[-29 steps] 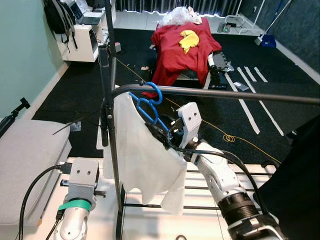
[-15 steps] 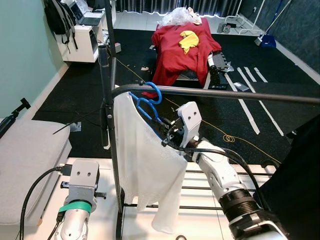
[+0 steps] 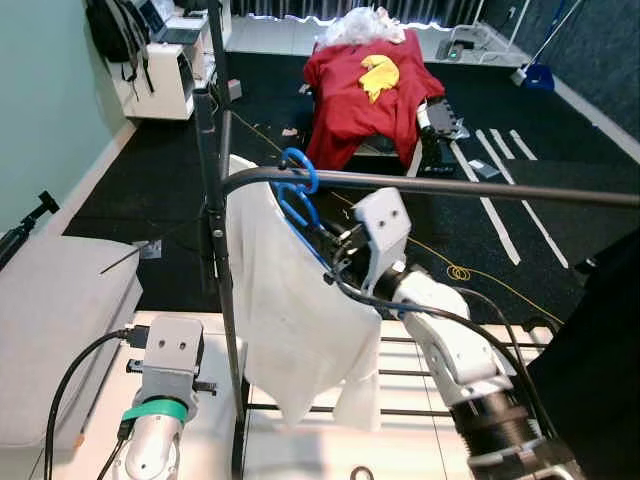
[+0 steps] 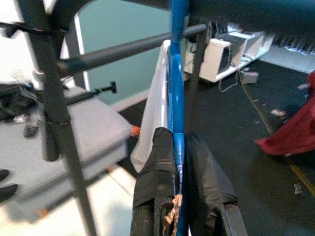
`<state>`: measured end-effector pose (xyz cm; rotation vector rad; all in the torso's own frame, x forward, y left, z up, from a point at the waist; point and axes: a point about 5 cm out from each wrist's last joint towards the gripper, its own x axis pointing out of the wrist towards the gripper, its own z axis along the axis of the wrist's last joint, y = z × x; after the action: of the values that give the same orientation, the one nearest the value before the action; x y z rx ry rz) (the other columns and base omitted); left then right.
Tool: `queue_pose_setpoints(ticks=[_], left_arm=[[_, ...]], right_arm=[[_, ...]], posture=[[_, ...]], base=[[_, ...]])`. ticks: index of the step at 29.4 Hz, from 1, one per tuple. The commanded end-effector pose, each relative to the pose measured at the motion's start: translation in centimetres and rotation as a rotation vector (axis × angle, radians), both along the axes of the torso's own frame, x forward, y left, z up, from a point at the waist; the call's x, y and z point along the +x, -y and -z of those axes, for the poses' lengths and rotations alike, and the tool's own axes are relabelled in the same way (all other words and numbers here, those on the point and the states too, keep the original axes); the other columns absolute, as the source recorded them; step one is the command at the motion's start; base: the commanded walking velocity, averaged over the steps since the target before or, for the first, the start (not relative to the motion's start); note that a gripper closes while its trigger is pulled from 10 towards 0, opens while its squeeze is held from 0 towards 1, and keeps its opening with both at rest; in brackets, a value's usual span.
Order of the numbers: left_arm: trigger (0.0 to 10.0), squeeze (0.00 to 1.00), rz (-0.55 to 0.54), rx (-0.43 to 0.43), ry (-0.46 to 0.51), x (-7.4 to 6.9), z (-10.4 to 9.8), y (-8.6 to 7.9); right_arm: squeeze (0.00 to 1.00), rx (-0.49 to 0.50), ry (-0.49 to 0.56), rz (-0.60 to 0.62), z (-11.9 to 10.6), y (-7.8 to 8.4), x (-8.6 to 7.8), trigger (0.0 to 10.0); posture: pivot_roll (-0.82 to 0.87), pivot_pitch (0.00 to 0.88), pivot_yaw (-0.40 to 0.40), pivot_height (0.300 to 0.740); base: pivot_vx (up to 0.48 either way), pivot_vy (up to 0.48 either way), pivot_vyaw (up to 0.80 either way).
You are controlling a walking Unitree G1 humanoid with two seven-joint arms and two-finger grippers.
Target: Hang hanger
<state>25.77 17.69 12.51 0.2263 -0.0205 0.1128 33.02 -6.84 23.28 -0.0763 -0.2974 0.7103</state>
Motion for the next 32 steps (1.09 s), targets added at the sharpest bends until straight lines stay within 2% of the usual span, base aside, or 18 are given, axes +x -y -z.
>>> queue_pose_setpoints(ticks=[1, 2, 3, 4, 6, 8, 11, 13, 14, 15, 21, 24, 27, 32], left_arm=[[10.0, 0.00, 0.004, 0.006, -0.038, -0.4, 0.8, 0.0], [10.0, 0.00, 0.009, 0.006, -0.041, -0.4, 0.8, 0.0], [10.0, 0.00, 0.009, 0.006, -0.041, -0.4, 0.8, 0.0], [10.0, 0.00, 0.020, 0.007, -0.044, -0.3, 0.8, 0.2], [10.0, 0.00, 0.024, 0.007, -0.044, -0.2, 0.8, 0.2], [10.0, 0.00, 0.048, 0.008, -0.043, 0.1, 0.6, 0.5], [10.0, 0.00, 0.065, 0.009, -0.038, 0.3, 0.4, 0.6], [10.0, 0.00, 0.110, 0.005, -0.021, 0.6, -0.3, 1.1], [10.0, 0.00, 0.147, -0.002, -0.003, 0.7, -0.9, 1.5], [10.0, 0.00, 0.216, -0.015, 0.035, 0.9, -2.3, 2.2], [10.0, 0.00, 0.261, -0.029, 0.077, 1.3, -3.8, 2.8], [10.0, 0.00, 0.262, -0.032, 0.080, 1.3, -3.9, 2.8], [10.0, 0.00, 0.271, -0.038, 0.071, 1.5, -3.8, 3.1], [10.0, 0.00, 0.276, -0.043, 0.059, 1.4, -3.6, 3.3]], right_arm=[[0.00, 0.114, 0.051, 0.029, -1.1, 0.1, -2.0, 10.0], [0.00, 0.143, 0.027, 0.059, -0.3, 0.2, -2.6, 10.0], [0.00, 0.143, 0.027, 0.059, -0.3, 0.2, -2.6, 10.0], [0.00, 0.171, -0.012, 0.103, 1.1, 0.6, -3.5, 10.0], [0.00, 0.172, -0.032, 0.118, 1.6, 0.7, -3.7, 10.0], [0.00, 0.137, -0.087, 0.175, 3.9, 1.3, -4.5, 10.0], [0.00, 0.106, -0.109, 0.209, 4.9, 1.7, -5.0, 10.0], [0.00, 0.038, -0.129, 0.252, 5.9, 2.5, -5.7, 10.0], [0.00, -0.012, -0.110, 0.269, 5.9, 2.9, -6.1, 10.0], [0.00, -0.100, -0.027, 0.297, 4.8, 3.6, -6.4, 10.0], [0.00, -0.141, 0.072, 0.295, 2.3, 4.4, -6.4, 10.0], [0.00, -0.151, 0.081, 0.292, 2.2, 4.4, -6.4, 10.0], [0.00, -0.111, 0.169, 0.266, -0.6, 4.4, -6.0, 10.0], [0.00, -0.097, 0.214, 0.245, -1.8, 4.0, -5.6, 10.0]], posture=[[-0.09, 0.129, 0.014, 0.740], [-0.10, 0.130, 0.015, 0.740], [-0.10, 0.130, 0.015, 0.740], [-0.10, 0.133, 0.019, 0.740], [-0.10, 0.133, 0.019, 0.740], [-0.12, 0.139, 0.030, 0.740], [-0.13, 0.142, 0.039, 0.740], [-0.13, 0.146, 0.045, 0.740], [-0.14, 0.149, 0.050, 0.740], [-0.15, 0.153, 0.052, 0.740], [-0.16, 0.155, 0.055, 0.740], [-0.16, 0.155, 0.055, 0.740], [-0.17, 0.158, 0.061, 0.740], [-0.17, 0.158, 0.064, 0.740]], base=[[0.000, 0.000, 0.00], [0.000, 0.000, 0.00], [0.000, 0.000, 0.00], [0.000, 0.000, 0.00], [0.000, 0.000, 0.00], [0.000, 0.000, 0.00], [0.000, 0.000, 0.00], [0.000, 0.000, 0.00], [0.000, 0.000, 0.00], [0.000, 0.000, 0.00], [0.000, 0.000, 0.00], [0.000, 0.000, 0.00], [0.000, 0.000, 0.00], [0.000, 0.000, 0.00]])
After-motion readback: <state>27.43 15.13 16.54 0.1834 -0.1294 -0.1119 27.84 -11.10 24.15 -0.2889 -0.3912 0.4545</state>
